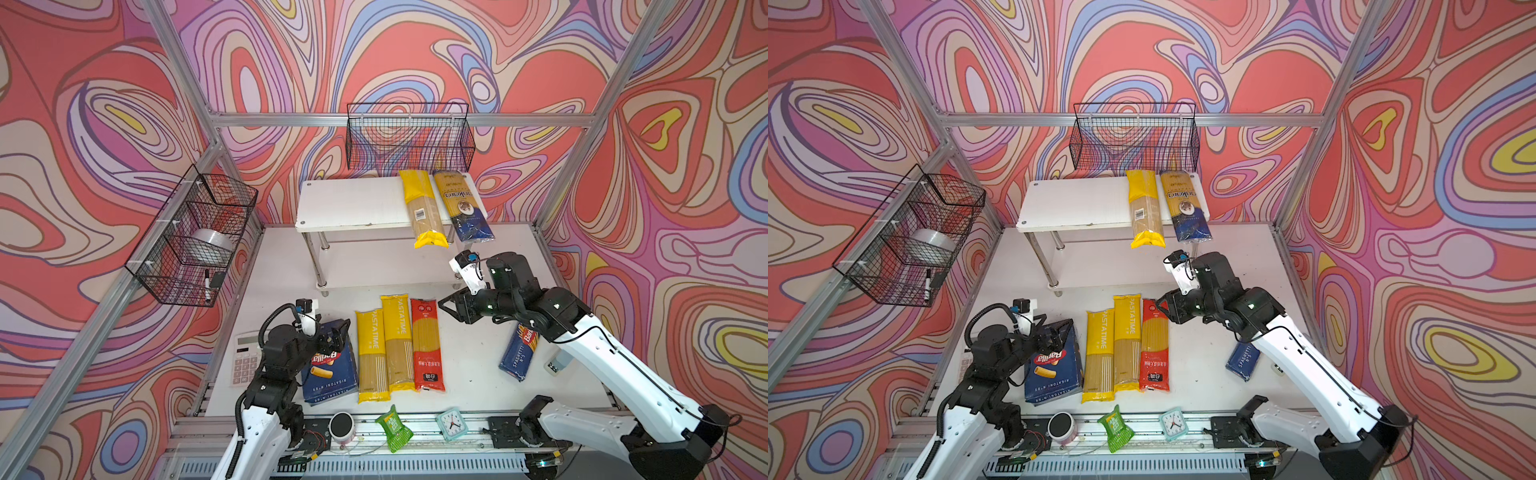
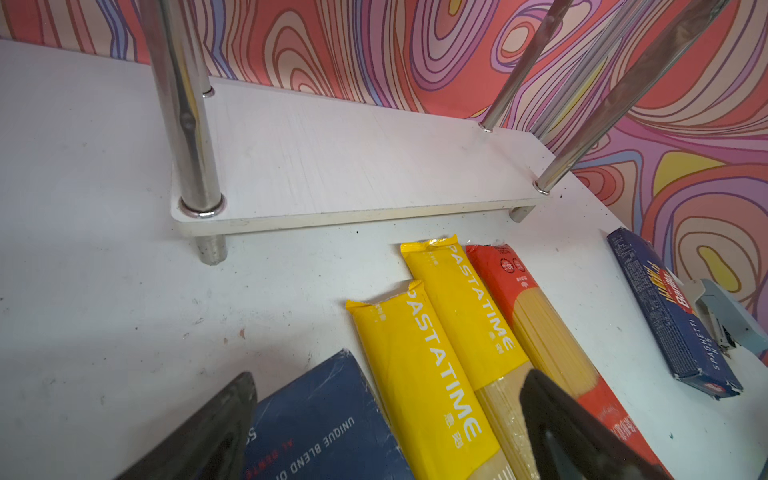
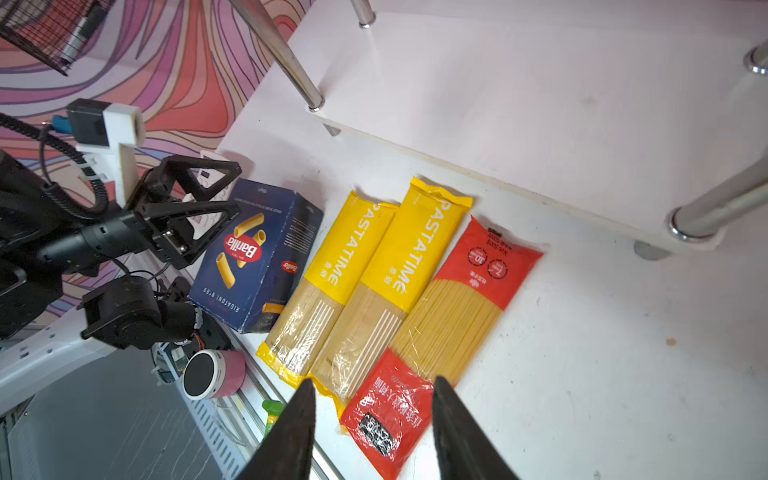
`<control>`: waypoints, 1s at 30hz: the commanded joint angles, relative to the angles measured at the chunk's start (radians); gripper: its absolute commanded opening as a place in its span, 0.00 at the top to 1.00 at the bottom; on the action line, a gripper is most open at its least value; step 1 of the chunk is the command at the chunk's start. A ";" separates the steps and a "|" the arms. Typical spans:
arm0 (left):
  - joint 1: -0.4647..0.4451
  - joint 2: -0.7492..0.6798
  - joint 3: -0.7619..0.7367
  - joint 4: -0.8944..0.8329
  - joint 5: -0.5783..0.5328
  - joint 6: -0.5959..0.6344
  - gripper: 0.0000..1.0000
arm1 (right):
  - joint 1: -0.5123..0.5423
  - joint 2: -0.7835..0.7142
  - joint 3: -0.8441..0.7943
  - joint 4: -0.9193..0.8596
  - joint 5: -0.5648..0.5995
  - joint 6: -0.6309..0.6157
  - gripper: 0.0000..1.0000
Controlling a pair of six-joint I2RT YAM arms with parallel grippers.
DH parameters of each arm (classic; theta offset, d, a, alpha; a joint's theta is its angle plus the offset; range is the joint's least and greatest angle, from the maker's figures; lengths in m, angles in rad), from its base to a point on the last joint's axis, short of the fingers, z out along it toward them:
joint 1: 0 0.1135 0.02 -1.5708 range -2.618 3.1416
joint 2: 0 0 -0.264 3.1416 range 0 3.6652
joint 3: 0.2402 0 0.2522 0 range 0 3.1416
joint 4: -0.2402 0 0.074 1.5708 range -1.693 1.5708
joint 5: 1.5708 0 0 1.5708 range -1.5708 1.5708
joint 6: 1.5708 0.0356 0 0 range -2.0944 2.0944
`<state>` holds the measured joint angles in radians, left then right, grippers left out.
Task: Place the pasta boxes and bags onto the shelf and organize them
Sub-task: 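Move the right gripper down and back toward the table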
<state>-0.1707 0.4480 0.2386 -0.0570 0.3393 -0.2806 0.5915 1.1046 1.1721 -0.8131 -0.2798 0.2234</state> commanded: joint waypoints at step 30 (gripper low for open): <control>-0.004 -0.001 -0.079 0.073 0.018 -0.060 0.00 | 0.008 0.053 -0.454 0.379 0.144 0.293 0.31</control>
<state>-0.1707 0.4374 0.1421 -0.0227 0.3412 -0.3412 0.5926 1.1473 0.7380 -0.5026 -0.1249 0.4797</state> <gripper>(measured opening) 0.999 0.686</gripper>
